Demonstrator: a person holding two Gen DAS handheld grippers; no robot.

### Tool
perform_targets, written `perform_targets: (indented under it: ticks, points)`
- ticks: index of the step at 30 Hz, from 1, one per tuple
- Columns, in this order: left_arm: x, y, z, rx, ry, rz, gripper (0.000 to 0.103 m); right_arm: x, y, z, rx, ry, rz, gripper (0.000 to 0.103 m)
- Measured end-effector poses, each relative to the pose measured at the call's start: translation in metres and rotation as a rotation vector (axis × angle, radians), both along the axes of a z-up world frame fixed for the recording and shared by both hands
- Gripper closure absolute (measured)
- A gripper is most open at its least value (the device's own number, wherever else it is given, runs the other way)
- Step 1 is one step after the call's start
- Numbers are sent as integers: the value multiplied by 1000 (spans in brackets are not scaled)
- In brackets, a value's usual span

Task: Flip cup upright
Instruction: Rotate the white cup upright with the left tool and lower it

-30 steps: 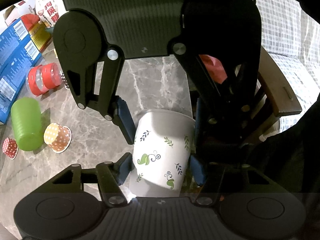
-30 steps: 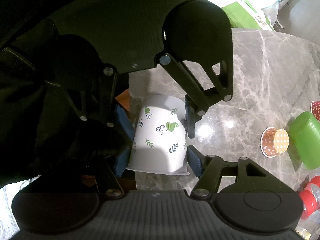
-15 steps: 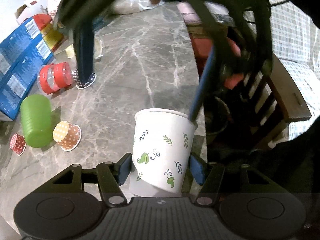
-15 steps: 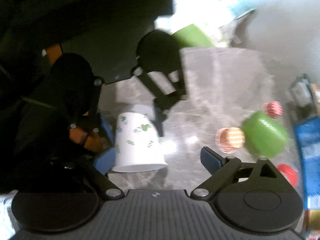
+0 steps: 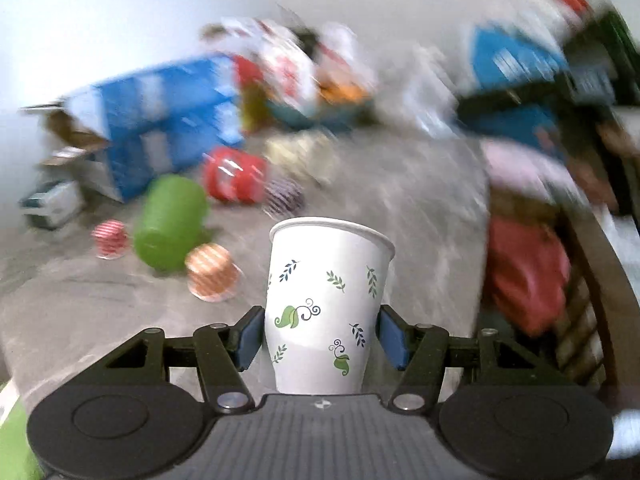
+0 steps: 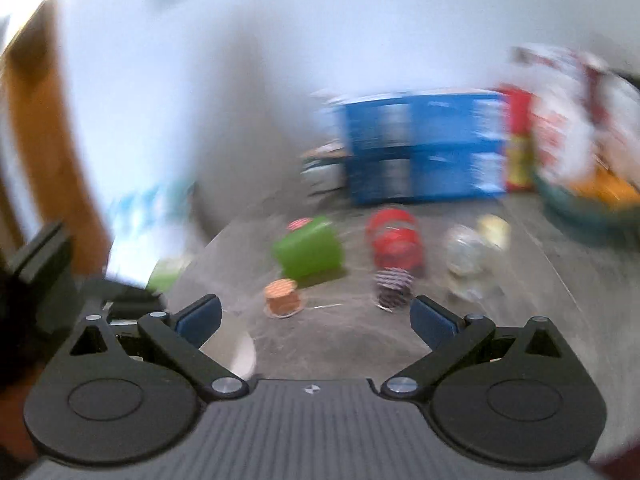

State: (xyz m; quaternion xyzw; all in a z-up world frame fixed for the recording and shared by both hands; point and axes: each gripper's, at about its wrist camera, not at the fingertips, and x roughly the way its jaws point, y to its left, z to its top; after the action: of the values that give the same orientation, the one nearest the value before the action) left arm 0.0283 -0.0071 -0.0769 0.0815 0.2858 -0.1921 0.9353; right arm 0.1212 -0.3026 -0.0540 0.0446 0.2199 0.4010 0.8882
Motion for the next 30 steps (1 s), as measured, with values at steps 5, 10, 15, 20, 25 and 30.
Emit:
perform_targets:
  ticks: [5, 10, 15, 20, 25, 30]
  points:
    - [-26, -5, 10, -125, -203, 214, 39, -21, -38, -26, 264, 36, -250, 1]
    - [-52, -27, 11, -174, -358, 351, 39, -36, -48, -36, 383, 4, -324, 1]
    - [-62, -49, -5, -188, -487, 508, 39, -46, -54, -58, 410, 30, -332, 1]
    - [-52, -68, -32, -215, -522, 582, 39, -66, -67, -81, 452, 64, -359, 1]
    - [-41, -80, -56, -219, -534, 583, 39, -82, -73, -103, 440, 74, -361, 1]
    - [-45, -88, -72, -187, -593, 601, 39, -93, -78, -118, 430, 93, -365, 1]
